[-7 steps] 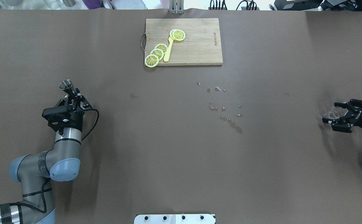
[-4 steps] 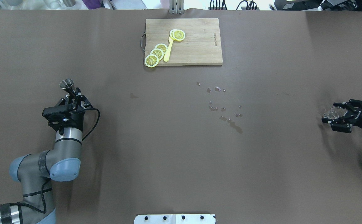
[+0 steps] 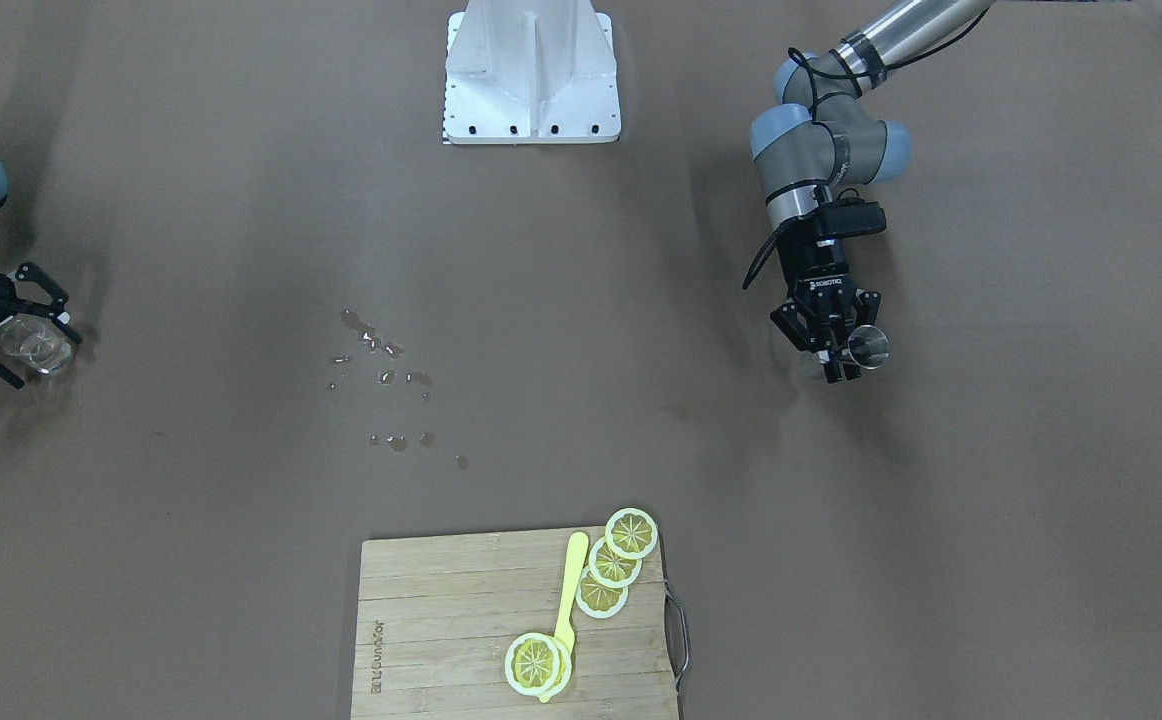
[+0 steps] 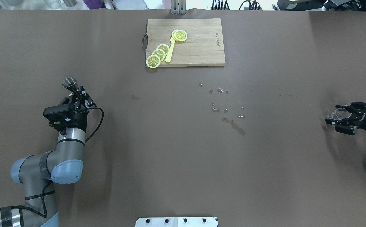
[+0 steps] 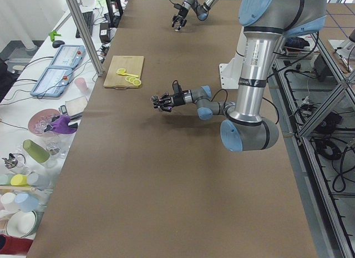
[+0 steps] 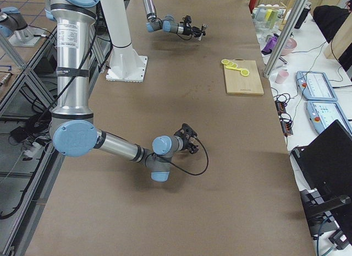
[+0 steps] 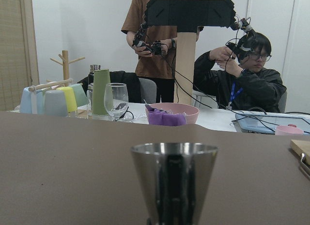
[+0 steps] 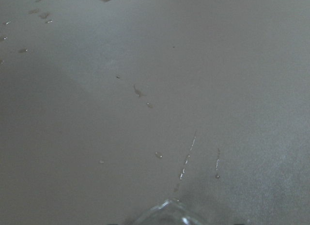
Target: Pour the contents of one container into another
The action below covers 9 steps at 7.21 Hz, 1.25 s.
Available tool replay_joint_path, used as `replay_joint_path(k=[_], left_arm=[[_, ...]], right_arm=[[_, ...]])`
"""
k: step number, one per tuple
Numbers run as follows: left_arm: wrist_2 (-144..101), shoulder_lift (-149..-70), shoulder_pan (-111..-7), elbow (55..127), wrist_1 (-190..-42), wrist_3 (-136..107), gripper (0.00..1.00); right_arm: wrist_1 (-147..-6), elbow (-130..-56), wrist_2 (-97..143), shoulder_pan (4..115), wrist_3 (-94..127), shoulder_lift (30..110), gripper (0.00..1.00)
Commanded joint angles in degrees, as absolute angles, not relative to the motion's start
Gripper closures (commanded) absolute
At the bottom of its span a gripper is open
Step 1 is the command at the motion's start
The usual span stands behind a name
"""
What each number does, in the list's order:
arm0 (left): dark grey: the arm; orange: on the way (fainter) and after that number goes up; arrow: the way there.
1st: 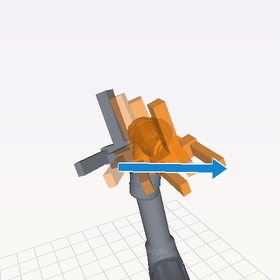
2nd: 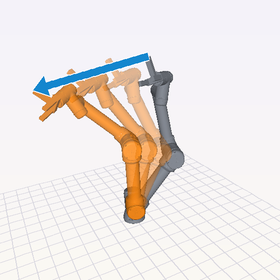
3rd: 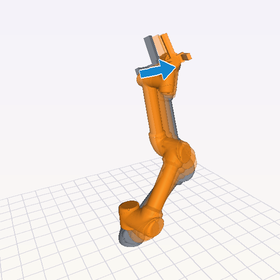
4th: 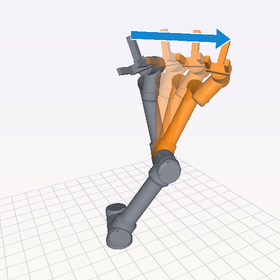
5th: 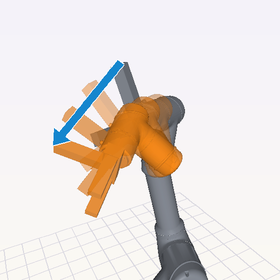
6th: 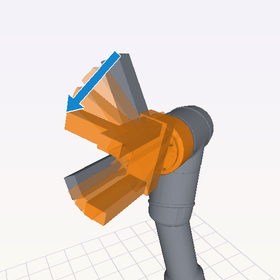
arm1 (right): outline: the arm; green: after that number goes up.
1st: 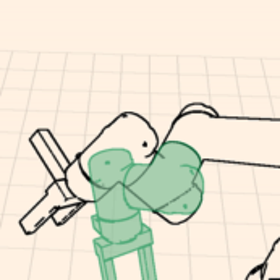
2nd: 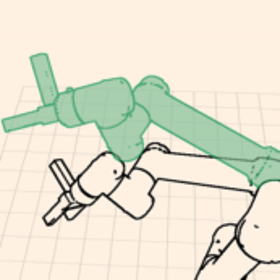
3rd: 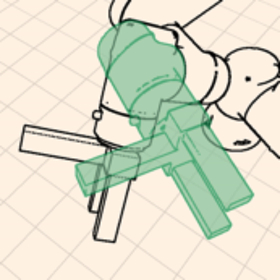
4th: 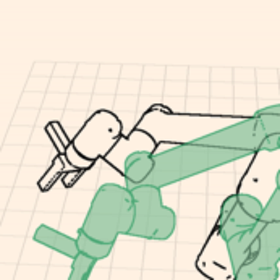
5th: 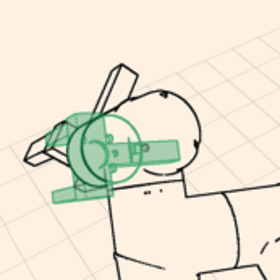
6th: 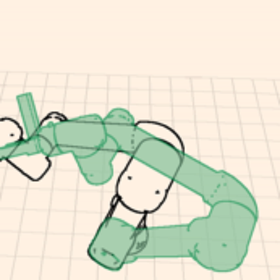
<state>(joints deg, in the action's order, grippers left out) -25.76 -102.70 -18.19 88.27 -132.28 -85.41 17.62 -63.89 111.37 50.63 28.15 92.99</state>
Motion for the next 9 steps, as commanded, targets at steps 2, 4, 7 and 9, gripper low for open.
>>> replay_joint_path(k=[2, 4, 7, 9], left_arm=[[-25.9, -103.8, -18.2, 90.6, -132.3, -85.4, 1.00], [-25.8, -104.1, -18.2, 91.0, -132.4, -83.2, 1.00], [-27.6, -105.4, -17.8, 91.8, -132.8, -65.0, 1.00], [-34.7, -106.7, -17.3, 93.9, -132.7, -58.5, 1.00]], right_arm=[[17.7, -63.9, 111.5, 50.6, 28.2, 93.3, 0.50], [17.7, -64.0, 111.6, 50.6, 28.1, 93.3, 0.76], [17.6, -64.6, 112.8, 50.7, 24.7, 92.9, 1.00], [15.7, -66.6, 115.0, 50.9, 20.9, 92.6, 1.00]])
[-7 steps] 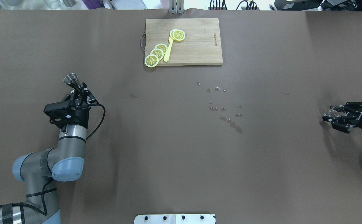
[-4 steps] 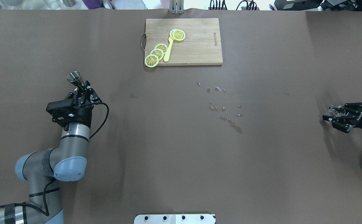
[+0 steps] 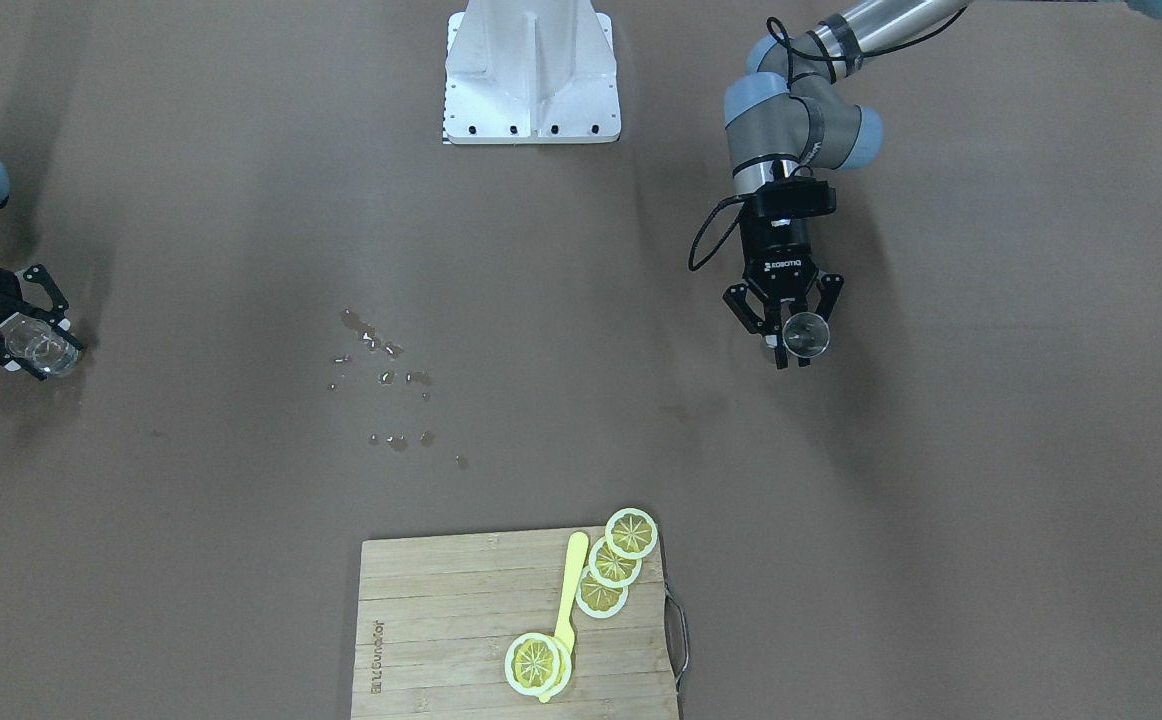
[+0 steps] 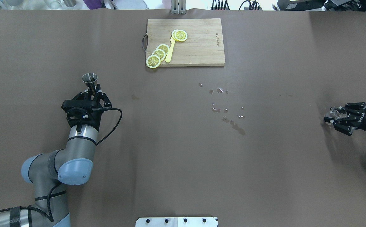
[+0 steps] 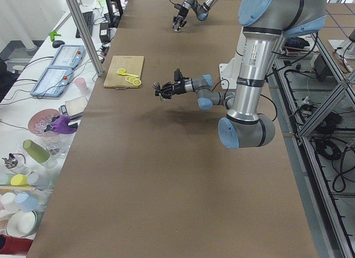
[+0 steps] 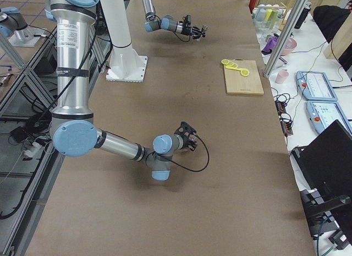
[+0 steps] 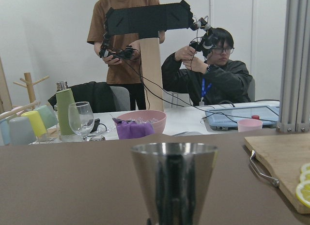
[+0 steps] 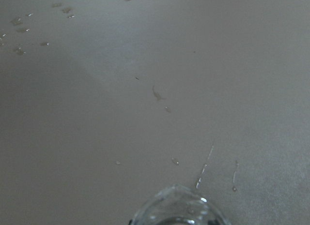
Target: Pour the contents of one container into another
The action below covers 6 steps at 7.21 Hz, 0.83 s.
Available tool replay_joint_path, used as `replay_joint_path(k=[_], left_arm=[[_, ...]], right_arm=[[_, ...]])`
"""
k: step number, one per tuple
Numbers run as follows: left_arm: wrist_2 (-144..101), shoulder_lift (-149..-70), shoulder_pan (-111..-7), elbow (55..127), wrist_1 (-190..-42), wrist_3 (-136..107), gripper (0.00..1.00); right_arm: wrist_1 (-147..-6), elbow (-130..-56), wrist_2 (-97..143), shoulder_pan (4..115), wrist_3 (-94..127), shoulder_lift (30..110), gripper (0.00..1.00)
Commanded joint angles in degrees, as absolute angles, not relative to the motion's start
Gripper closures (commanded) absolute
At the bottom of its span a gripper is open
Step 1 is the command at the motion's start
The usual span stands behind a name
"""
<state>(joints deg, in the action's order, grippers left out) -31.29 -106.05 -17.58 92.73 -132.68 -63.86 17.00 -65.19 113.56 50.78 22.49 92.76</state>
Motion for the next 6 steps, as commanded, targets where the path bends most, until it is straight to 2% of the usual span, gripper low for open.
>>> replay_joint_path(k=[1, 3, 6], left_arm=[[-36.4, -107.0, -17.3, 94.7, -132.9, -50.9, 1.00], [-42.9, -108.5, -17.4, 96.1, -135.8, -43.1, 1.00], [-56.6, -111.7, -18.5, 96.1, -146.0, -26.9, 1.00]], right_arm=[[13.1, -66.8, 118.0, 52.2, 20.7, 89.3, 1.00], [5.9, -67.8, 125.8, 56.5, 20.7, 82.7, 1.00], [-10.0, -77.3, 126.1, 56.4, 10.7, 80.0, 1.00]])
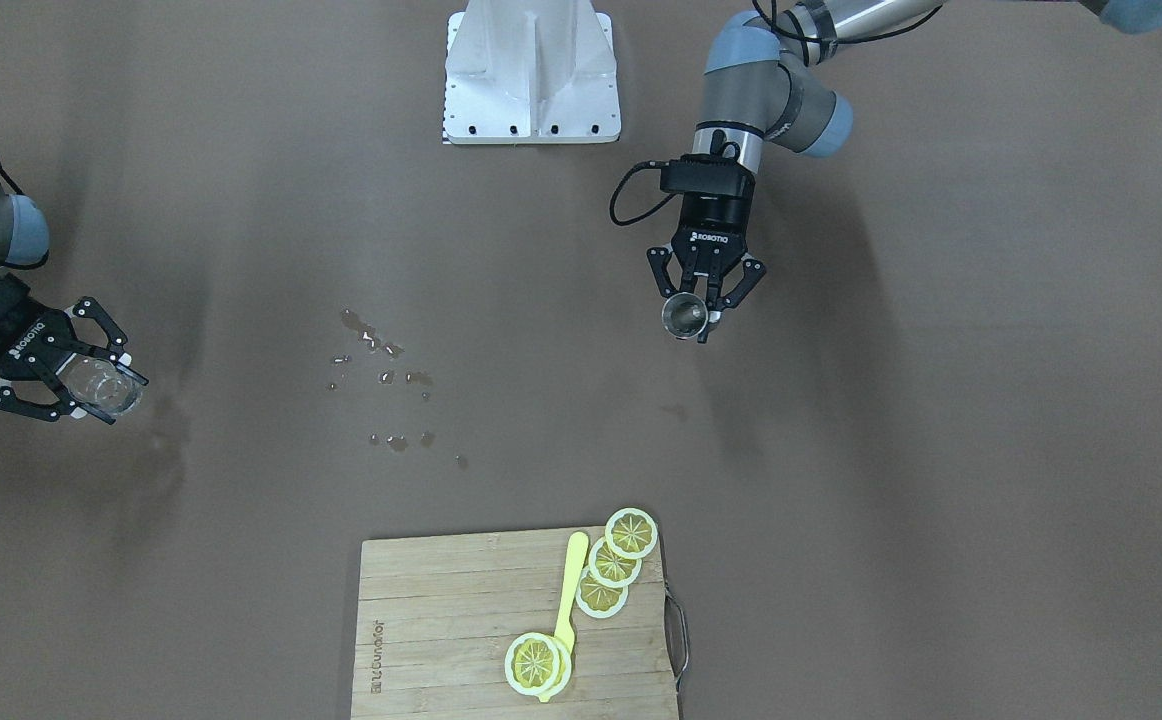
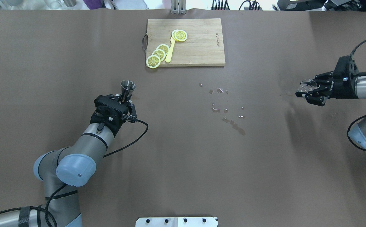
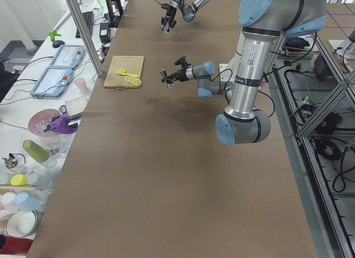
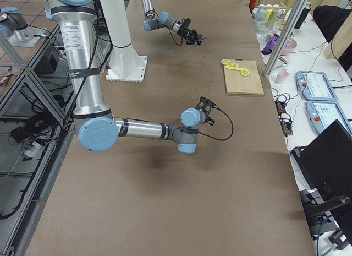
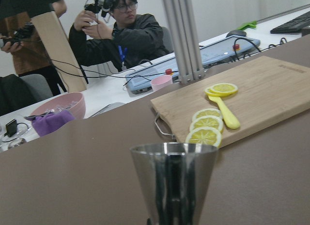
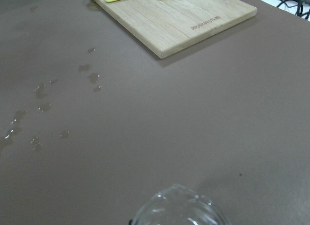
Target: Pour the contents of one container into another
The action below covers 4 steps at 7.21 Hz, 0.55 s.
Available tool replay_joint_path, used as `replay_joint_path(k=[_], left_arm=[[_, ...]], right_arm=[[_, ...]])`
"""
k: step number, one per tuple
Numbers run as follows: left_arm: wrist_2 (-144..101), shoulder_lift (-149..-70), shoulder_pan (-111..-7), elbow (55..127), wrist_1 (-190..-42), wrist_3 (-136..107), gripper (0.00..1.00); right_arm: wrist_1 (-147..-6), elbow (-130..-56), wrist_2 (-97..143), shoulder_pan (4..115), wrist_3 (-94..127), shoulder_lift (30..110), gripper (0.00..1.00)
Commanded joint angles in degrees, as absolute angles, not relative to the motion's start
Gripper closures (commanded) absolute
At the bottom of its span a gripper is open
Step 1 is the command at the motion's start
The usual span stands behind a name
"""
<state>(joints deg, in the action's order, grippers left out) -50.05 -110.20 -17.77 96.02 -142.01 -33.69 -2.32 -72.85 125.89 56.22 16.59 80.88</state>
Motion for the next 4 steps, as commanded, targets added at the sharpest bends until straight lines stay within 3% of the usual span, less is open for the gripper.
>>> replay_joint_path(k=[1, 4], left_arm=[[-62.7, -113.2, -20.5, 96.0, -147.2, -22.5, 1.00], [-82.2, -118.8, -26.6, 93.8, -148.0, -15.2, 1.00]], right_arm=[[-17.2, -83.5, 126.2, 56.4, 9.5, 80.2, 1.00], [-22.3, -87.3, 125.5, 53.8, 4.5, 80.2, 1.00]])
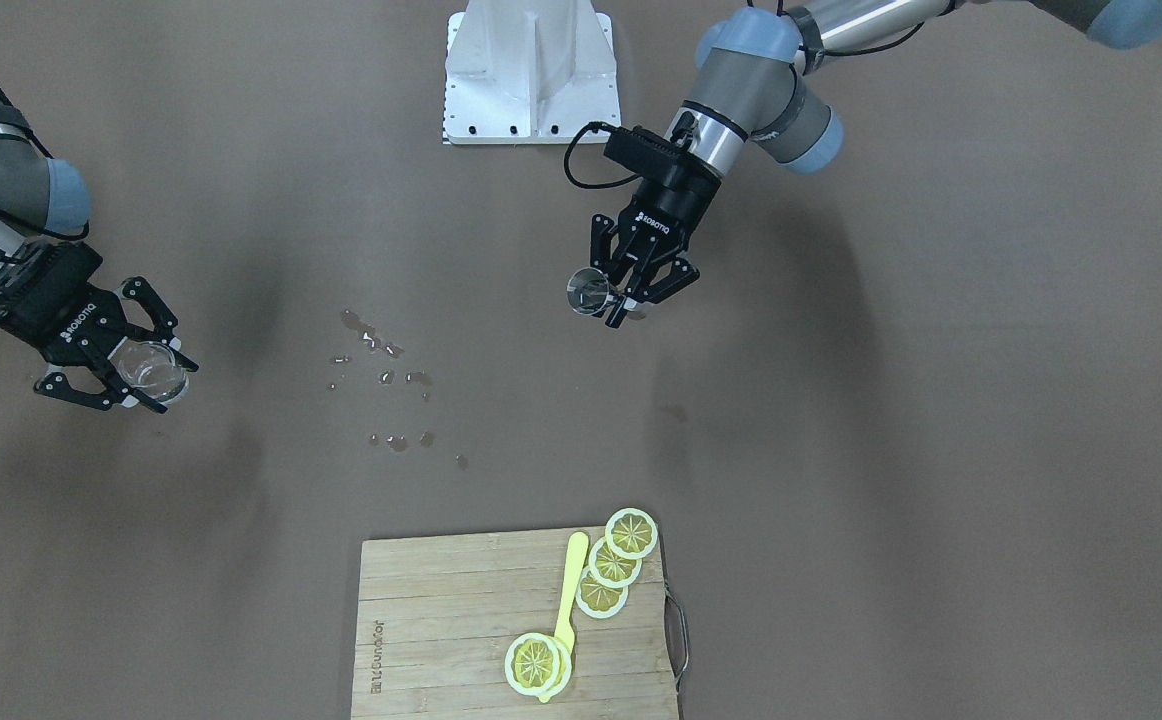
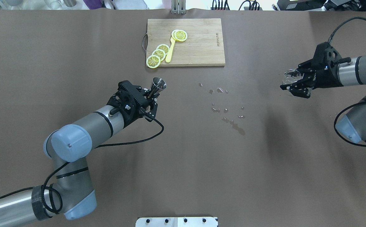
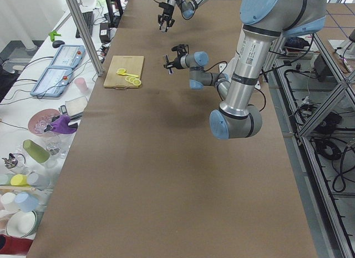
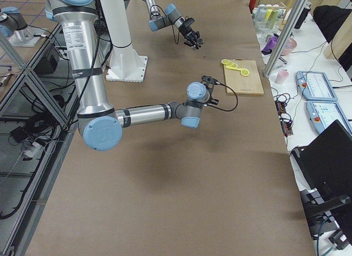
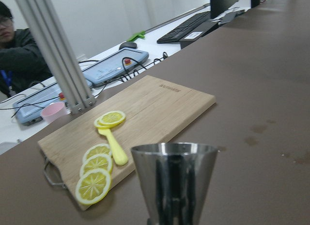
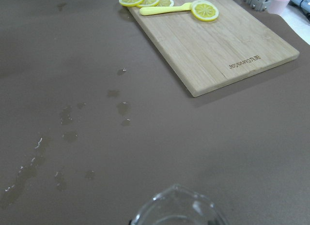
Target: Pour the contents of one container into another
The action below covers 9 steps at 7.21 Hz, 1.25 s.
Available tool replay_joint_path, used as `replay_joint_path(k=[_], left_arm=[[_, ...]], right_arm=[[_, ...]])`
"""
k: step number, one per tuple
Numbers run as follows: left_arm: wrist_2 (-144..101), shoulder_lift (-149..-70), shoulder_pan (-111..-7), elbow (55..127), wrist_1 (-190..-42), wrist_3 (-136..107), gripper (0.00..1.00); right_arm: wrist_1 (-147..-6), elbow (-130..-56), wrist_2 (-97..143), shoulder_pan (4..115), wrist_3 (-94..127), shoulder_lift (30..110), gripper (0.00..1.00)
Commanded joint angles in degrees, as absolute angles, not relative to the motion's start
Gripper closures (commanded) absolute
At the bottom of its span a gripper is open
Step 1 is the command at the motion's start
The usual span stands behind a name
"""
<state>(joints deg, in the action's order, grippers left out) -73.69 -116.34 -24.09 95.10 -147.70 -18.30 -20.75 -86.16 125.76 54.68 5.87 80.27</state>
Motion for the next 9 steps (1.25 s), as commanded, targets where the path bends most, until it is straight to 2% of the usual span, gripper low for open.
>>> replay_joint_path(k=[1, 2, 4, 6, 9], left_arm=[[-87.1, -121.0, -28.5, 90.9, -149.2, -12.4, 1.00], [-92.0, -123.8, -30.7, 87.9, -149.9, -9.5, 1.00], [-100.2, -128.4, -33.7, 82.3, -150.9, -6.9, 1.00], [-105.6, -133.0, -35.0, 71.1, -161.2, -6.0, 1.00], [-107.2, -137.0, -35.0, 63.2, -169.7, -6.0, 1.00]], right_arm=[[-22.8, -87.4, 125.7, 53.1, 4.4, 80.2, 1.00], [-25.5, -88.7, 125.9, 52.9, 4.2, 79.0, 1.00], [-42.3, -97.2, 125.9, 53.0, -3.4, 77.3, 1.00], [-60.0, -104.2, 125.5, 52.5, -7.0, 72.7, 1.00], [-71.9, -104.9, 125.7, 51.2, -7.1, 66.6, 1.00]])
